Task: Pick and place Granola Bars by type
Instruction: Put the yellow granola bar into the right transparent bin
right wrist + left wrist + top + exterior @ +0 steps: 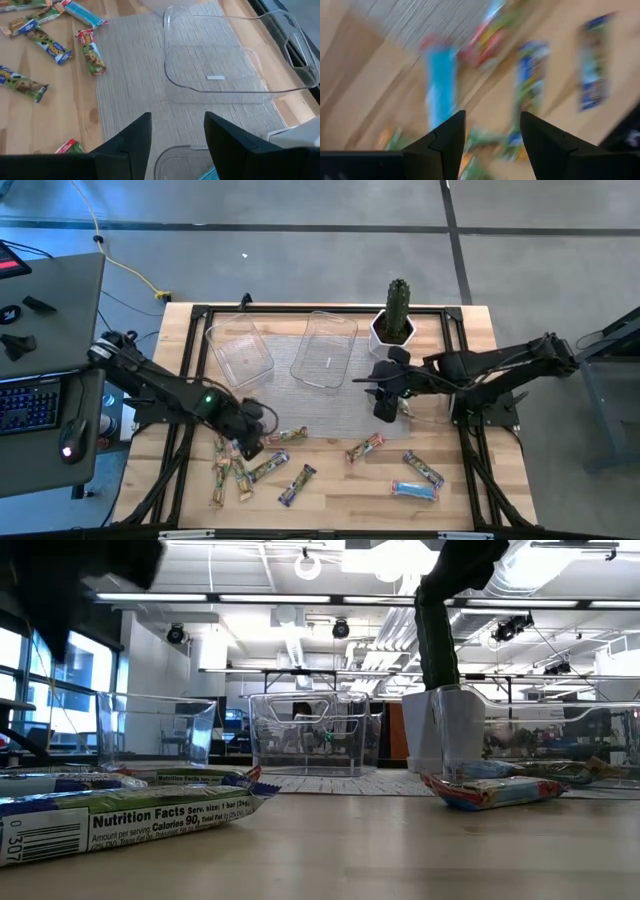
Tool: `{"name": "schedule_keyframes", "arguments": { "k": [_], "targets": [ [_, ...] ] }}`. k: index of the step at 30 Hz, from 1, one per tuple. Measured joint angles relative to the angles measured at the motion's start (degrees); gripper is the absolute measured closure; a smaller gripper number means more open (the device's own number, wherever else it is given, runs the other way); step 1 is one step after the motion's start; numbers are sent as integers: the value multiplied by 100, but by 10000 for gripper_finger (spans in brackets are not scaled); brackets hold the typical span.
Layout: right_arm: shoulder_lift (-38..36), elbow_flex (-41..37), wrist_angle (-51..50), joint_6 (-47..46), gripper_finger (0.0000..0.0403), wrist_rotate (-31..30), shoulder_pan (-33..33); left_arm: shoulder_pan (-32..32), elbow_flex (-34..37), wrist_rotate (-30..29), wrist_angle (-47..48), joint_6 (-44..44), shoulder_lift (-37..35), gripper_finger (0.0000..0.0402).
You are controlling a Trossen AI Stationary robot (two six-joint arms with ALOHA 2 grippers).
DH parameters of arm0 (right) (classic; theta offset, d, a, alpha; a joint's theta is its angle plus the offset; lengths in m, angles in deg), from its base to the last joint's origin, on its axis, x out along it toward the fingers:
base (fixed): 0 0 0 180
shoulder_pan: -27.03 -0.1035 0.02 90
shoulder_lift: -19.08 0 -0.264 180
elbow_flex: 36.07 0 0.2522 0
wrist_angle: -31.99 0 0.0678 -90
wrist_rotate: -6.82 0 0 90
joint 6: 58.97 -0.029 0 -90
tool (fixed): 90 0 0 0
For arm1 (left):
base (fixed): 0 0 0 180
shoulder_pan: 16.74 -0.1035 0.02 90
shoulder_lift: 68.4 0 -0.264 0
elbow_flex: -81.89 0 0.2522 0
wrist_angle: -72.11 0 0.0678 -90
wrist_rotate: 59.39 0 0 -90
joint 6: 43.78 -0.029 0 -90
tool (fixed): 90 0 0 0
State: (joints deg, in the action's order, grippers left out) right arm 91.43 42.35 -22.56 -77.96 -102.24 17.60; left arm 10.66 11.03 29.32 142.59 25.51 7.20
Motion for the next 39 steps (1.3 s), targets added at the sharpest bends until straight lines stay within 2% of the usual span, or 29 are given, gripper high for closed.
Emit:
{"name": "schedule_keyframes", "arguments": {
  "k": [5,10,13,16,18,22,24,34,39],
  "targets": [
    [0,0,-6,-5,237,-18,0,375,2,549,545,1111,303,220],
    [0,0,-6,-12,237,-18,0,767,101,365,630,2001,667,220],
    [0,0,-10,-6,237,-22,0,934,285,85,1051,3152,875,220],
    [0,0,-9,-3,237,-35,0,1053,611,176,1210,3761,990,220],
    [0,0,-9,-3,237,-36,0,1068,855,350,967,4025,972,220],
    [0,0,-10,-1,237,-36,0,1057,1236,345,-187,4147,941,220],
    [0,0,-10,33,237,-46,0,1049,1352,307,-453,4143,942,220],
    [0,0,-2,132,237,-313,0,1053,1384,933,-292,4190,952,220],
    [0,0,165,132,237,-543,0,1051,1058,896,-229,4032,952,220]
  ]
}}
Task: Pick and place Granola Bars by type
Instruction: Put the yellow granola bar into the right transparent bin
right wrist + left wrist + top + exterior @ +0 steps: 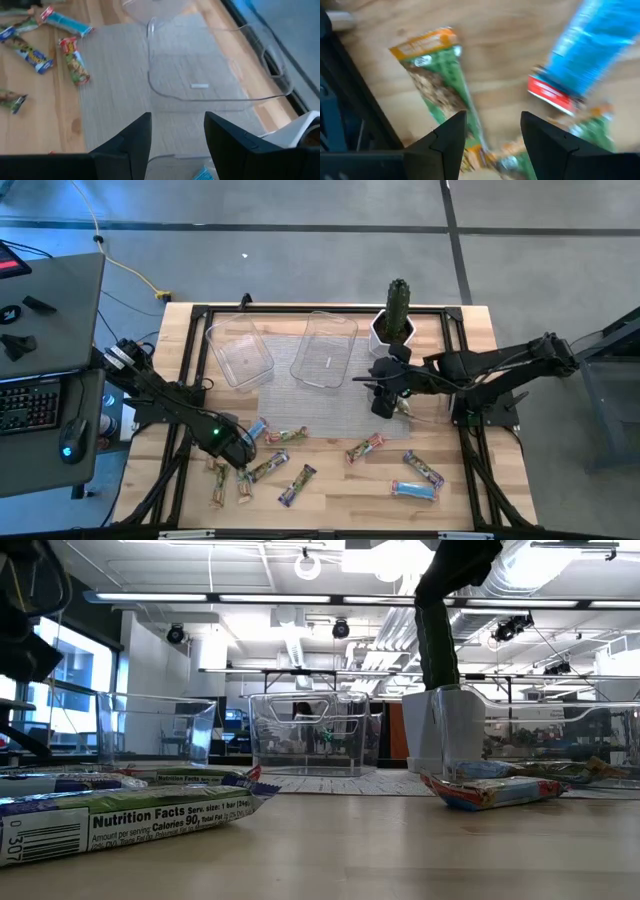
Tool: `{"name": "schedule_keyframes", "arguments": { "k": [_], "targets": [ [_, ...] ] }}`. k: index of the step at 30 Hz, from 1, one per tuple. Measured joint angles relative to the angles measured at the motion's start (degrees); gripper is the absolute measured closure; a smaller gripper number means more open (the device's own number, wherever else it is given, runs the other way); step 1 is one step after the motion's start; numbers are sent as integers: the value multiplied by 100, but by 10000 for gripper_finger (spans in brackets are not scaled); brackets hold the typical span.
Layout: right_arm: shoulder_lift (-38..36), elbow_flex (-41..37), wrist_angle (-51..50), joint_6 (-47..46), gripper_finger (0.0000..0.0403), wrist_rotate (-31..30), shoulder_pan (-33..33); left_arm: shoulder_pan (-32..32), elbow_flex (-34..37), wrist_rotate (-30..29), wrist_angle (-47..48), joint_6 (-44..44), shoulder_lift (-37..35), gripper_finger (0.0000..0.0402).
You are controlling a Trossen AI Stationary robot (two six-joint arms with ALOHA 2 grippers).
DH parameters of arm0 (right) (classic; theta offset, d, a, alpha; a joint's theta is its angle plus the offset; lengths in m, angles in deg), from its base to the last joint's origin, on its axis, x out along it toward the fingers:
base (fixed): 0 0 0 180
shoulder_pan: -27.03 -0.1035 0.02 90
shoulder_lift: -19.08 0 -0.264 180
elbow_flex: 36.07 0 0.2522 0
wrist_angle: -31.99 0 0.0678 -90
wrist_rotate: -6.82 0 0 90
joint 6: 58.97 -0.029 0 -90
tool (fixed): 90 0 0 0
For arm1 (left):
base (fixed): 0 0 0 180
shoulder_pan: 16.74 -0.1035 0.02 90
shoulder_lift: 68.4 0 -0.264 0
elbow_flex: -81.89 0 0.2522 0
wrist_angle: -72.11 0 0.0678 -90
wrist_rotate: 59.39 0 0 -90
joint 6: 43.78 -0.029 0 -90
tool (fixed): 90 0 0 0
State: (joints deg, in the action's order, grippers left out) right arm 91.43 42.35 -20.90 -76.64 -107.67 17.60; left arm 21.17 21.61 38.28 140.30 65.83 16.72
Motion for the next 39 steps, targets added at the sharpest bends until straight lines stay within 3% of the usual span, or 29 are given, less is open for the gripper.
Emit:
{"name": "schedule_keyframes", "arguments": {
  "k": [6,15,25,33,39],
  "targets": [
    [0,0,107,17,237,-65,0,1,-484,-71,464,-117,-7,220],
    [0,0,100,17,237,99,0,388,-401,81,1200,340,-7,220],
    [0,0,87,-16,237,86,0,1213,68,-363,312,1715,-7,220],
    [0,0,87,-28,237,103,0,1477,547,-481,-301,2179,-10,220],
    [7,-303,610,732,237,935,0,1464,676,-553,-501,2051,-31,248]
  ]
}}
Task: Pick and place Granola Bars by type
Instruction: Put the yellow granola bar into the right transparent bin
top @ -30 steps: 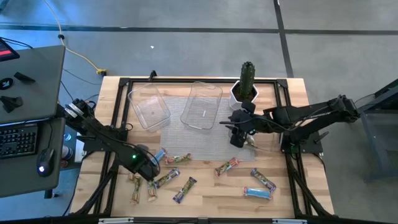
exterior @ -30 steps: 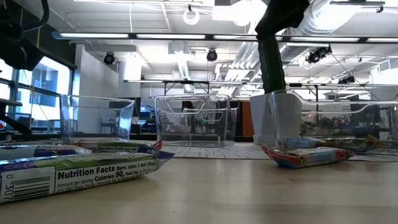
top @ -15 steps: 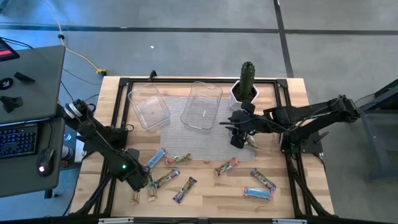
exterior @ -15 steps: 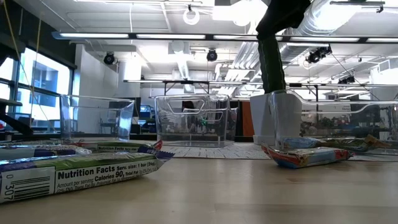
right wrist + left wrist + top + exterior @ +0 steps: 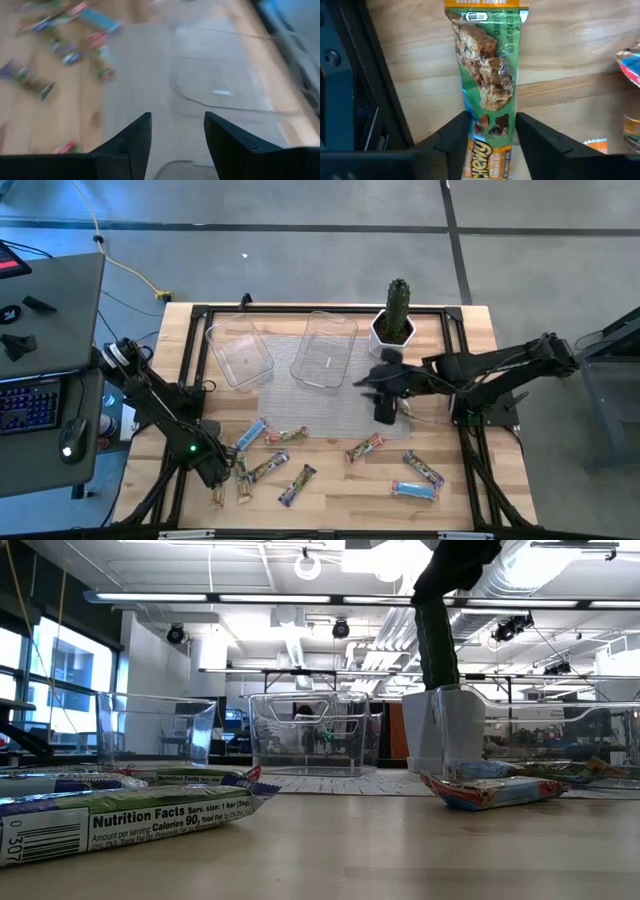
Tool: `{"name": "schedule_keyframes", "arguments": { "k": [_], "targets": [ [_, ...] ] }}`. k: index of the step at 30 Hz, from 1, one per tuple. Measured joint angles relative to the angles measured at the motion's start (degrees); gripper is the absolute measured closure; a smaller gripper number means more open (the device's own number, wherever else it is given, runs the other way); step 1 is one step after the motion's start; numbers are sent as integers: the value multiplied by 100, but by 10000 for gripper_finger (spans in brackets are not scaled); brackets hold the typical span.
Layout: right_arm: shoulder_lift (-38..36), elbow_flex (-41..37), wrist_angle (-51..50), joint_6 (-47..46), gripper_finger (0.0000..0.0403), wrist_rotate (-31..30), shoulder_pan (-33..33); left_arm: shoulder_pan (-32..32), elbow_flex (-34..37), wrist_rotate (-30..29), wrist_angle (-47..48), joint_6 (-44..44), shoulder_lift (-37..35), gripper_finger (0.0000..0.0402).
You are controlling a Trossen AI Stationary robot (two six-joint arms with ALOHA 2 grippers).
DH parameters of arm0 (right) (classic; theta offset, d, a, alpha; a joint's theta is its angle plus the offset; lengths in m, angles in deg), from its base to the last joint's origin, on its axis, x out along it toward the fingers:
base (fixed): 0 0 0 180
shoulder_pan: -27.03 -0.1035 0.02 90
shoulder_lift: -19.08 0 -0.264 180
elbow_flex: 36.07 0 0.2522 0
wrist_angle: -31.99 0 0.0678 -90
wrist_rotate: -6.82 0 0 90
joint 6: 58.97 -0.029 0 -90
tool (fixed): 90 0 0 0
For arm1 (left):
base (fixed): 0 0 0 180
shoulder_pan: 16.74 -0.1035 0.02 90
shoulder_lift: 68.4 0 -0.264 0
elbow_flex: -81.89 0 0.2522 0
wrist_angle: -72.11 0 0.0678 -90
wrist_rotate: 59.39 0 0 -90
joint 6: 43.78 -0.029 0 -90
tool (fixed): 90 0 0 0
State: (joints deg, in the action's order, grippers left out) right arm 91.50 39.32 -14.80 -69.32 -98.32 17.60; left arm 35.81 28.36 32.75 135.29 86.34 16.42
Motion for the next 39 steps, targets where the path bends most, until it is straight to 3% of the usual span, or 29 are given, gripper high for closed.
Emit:
{"name": "schedule_keyframes", "arguments": {
  "k": [6,12,15,18,23,27,30,34,39],
  "targets": [
    [7,-1169,2710,11,237,959,-87,-4,-24,-8,-26,-59,-1,315],
    [7,-2410,5406,-779,237,1226,-87,-4,-479,-171,131,-242,-69,317],
    [7,-2712,5799,-880,237,1063,-176,-6,-841,-623,493,-282,-94,312],
    [9,-2759,5779,-624,237,705,-406,-72,-1304,-1449,624,-660,-99,311],
    [9,-2582,5821,1000,237,331,-867,-455,-2004,-2867,504,-2475,-101,310],
    [9,-2433,5826,2741,238,471,-1124,-1016,-2437,-3246,-82,-4204,-101,310],
    [9,-2416,5861,3835,238,571,-1293,-1486,-2570,-2950,-1129,-5907,-105,310],
    [9,-2416,5859,4229,238,596,-1408,-2130,-2589,-1911,-2758,-7934,-103,310],
    [9,-2416,5857,4233,238,707,-1432,-2946,-2590,-486,-3510,-8975,-103,309]
  ]
}}
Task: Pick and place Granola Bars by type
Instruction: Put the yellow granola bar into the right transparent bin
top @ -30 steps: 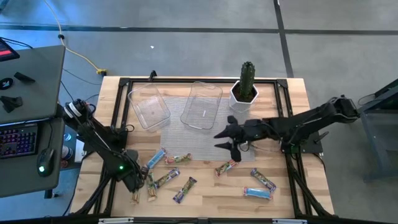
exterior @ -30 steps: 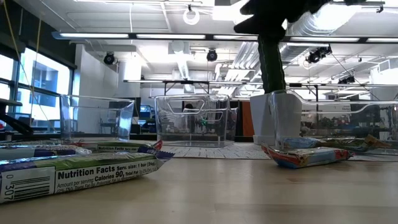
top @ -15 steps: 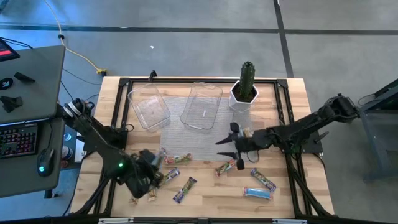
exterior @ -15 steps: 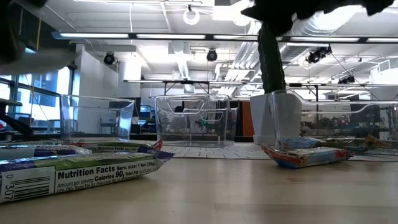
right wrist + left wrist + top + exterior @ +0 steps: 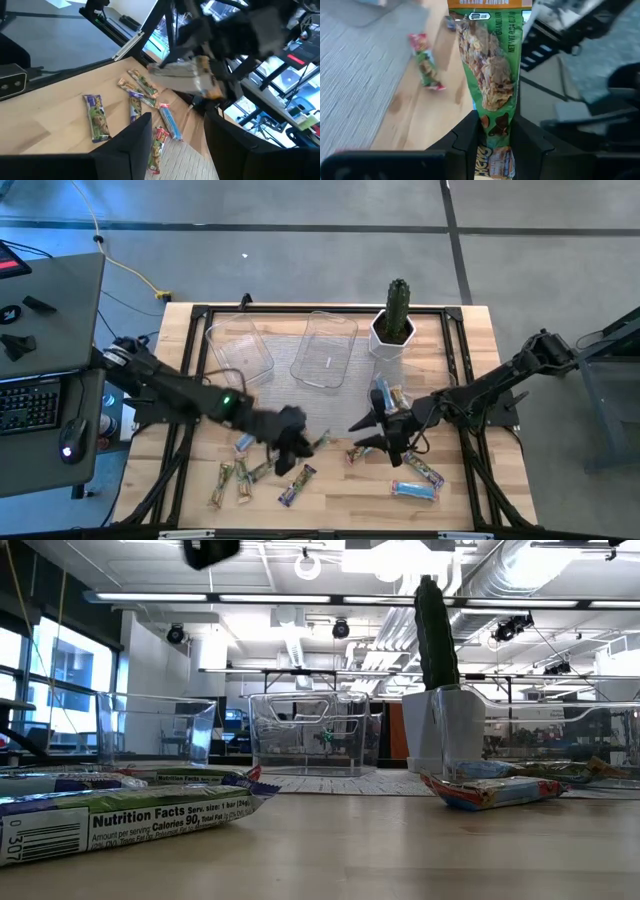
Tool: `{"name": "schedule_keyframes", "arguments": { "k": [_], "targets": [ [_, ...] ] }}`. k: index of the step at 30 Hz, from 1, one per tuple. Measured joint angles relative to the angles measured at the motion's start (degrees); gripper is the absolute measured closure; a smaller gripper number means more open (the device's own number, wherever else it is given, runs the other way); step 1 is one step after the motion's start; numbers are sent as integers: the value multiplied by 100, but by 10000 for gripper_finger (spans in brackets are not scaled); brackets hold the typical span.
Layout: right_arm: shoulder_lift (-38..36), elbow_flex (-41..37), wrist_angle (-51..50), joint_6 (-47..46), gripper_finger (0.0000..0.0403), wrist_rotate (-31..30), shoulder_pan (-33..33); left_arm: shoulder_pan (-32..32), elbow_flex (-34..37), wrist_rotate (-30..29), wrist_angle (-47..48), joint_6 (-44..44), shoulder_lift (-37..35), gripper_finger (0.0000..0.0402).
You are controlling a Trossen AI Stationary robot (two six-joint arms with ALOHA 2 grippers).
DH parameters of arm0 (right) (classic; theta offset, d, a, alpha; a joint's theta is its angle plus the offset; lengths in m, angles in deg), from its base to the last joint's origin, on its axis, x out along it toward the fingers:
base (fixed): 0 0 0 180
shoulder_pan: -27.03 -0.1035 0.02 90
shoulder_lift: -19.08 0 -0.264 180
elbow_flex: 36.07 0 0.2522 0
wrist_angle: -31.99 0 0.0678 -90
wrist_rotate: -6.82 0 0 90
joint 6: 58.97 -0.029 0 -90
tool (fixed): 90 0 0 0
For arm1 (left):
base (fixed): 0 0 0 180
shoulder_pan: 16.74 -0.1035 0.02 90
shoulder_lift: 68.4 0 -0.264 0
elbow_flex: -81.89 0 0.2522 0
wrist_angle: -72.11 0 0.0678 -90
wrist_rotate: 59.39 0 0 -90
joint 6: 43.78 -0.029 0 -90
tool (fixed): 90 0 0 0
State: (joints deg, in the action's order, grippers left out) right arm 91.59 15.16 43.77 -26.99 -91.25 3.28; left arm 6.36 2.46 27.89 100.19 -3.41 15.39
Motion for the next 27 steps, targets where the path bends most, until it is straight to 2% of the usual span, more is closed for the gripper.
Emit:
{"name": "schedule_keyframes", "arguments": {
  "k": [6,10,15,23,27],
  "targets": [
    [0,0,-18,-254,238,-33,16,-837,2,1714,-218,-445,216,309],
    [0,3,-41,-297,238,-32,83,-1268,2,2605,-872,-744,600,309],
    [-2,7,-226,-301,238,-52,199,-1583,-9,3713,-1943,-716,1157,309],
    [-4,7,-455,-303,238,-245,238,-1673,-1,3874,-1957,-741,1467,309],
    [-9,7,-620,-303,238,59,240,-1673,14,3832,-2182,-738,1497,309]
  ]
}}
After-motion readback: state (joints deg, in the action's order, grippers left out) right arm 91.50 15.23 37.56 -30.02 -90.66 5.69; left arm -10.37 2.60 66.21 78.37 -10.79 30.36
